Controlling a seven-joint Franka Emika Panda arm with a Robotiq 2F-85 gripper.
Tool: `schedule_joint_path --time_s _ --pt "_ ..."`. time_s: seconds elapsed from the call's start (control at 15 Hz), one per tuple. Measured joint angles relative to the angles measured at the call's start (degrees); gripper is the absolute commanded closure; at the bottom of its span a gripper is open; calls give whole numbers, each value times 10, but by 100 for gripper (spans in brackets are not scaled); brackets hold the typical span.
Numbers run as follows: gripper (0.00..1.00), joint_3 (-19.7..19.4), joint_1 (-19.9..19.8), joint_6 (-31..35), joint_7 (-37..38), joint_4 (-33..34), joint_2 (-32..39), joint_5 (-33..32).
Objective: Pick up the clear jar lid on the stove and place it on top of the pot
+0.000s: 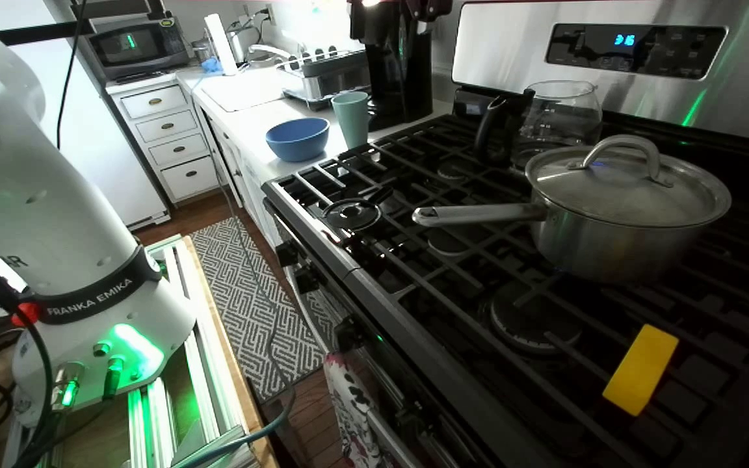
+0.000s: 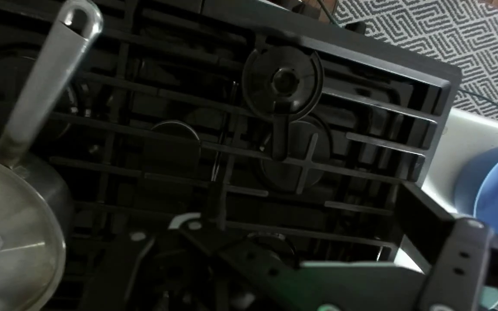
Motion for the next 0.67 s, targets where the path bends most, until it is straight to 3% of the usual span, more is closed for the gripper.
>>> schedule_joint_path --time_s 0.2,0.53,0.67 --pt "0 34 10 15 19 0 18 36" --pt "0 88 29 81 124 24 71 120" --pt "0 102 31 85 146 44 95 127"
